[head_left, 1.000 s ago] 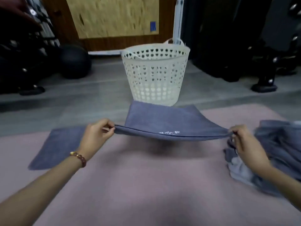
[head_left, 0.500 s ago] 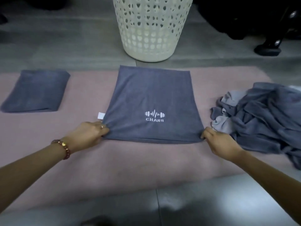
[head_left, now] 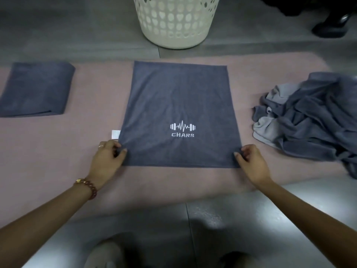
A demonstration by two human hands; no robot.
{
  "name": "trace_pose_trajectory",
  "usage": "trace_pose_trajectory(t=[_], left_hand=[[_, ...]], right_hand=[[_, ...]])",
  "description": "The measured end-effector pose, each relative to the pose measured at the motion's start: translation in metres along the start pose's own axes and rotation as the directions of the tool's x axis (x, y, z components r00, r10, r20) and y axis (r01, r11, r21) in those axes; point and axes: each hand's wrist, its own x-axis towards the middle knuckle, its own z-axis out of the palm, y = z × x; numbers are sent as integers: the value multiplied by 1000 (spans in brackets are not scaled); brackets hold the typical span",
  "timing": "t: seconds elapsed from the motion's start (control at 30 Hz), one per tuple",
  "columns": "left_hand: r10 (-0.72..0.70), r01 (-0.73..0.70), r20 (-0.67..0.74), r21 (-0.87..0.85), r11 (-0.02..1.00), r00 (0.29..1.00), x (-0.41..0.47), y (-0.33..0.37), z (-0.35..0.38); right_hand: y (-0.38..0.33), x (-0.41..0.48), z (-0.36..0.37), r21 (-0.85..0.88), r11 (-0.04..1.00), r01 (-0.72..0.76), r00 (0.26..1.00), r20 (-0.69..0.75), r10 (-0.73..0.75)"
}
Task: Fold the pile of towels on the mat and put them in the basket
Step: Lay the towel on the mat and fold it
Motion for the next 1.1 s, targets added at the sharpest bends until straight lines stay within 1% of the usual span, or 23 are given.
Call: trace_pose_trajectory(t=[0.03, 0.1, 0.17, 0.23, 0.3, 0.4, 0.47, 0.53, 0.57, 0.63, 0.67, 0.7, 0.73, 0.83, 0.9, 0.97, 1.03, 1.1], left_hand=[[-81, 80, -50, -13, 997, 995, -2, 2, 6], [-149, 139, -130, -87, 986, 980, -6, 3, 15], [-160, 136, -156, -155, 979, 975, -6, 2, 16], [-155, 134, -154, -142, 981, 976, -4, 2, 16], [-141, 139, -143, -26, 990, 980, 1, 2, 16], [-103, 116, -84, 174, 978, 991, 7, 0, 15], [-86, 97, -57, 219, 971, 995, 8, 1, 12], [-86, 98, -66, 211, 972, 994, 8, 7, 10], [-88, 102, -82, 174, 979, 993, 9, 11, 10], [-73, 77, -90, 51, 996, 993, 10, 19, 11], [-51, 51, -69, 4, 999, 996, 11, 22, 11], [-23, 23, -38, -21, 1000, 999, 13, 23, 11], [7, -7, -5, -31, 1000, 1000, 14, 22, 11], [37, -34, 76, -41, 999, 996, 18, 9, 8], [48, -43, 128, -45, 998, 991, 18, 3, 2], [65, -58, 171, -45, 997, 983, 15, 2, -4], [58, -50, 181, -48, 998, 982, 9, 2, -9], [59, -52, 174, -44, 998, 983, 2, 0, -15]], right_hand=[[-3, 5, 3, 44, 997, -57, 998, -3, 57], [-4, 15, 6, 53, 991, -119, 993, -1, 119], [-4, 20, 7, 52, 986, -158, 987, -7, 159], [-5, 22, 4, 58, 979, -197, 980, 5, 197], [-2, 25, 2, -2, 984, -177, 983, 51, 177], [-3, 27, -4, -89, 988, -130, 981, 132, 141], [-5, 28, -5, -92, 986, -139, 976, 156, 152], [-9, 28, -5, -51, 987, -154, 978, 134, 160], [-12, 27, -5, -30, 990, -140, 984, 107, 142], [-12, 27, 0, 71, 988, -138, 990, 51, 135], [-14, 25, 1, 135, 979, -151, 988, 47, 146], [-17, 22, 1, 186, 973, -134, 991, 56, 126], [-19, 21, 2, 202, 975, -92, 995, 67, 80], [-19, 22, -1, 151, 988, 24, 993, 108, -41], [-16, 21, -5, 117, 992, 51, 989, 131, -67], [-13, 17, -9, 97, 993, 61, 990, 121, -73], [-14, 9, -13, 92, 993, 79, 991, 104, -88], [-13, -3, -17, 94, 991, 91, 988, 118, -102]])
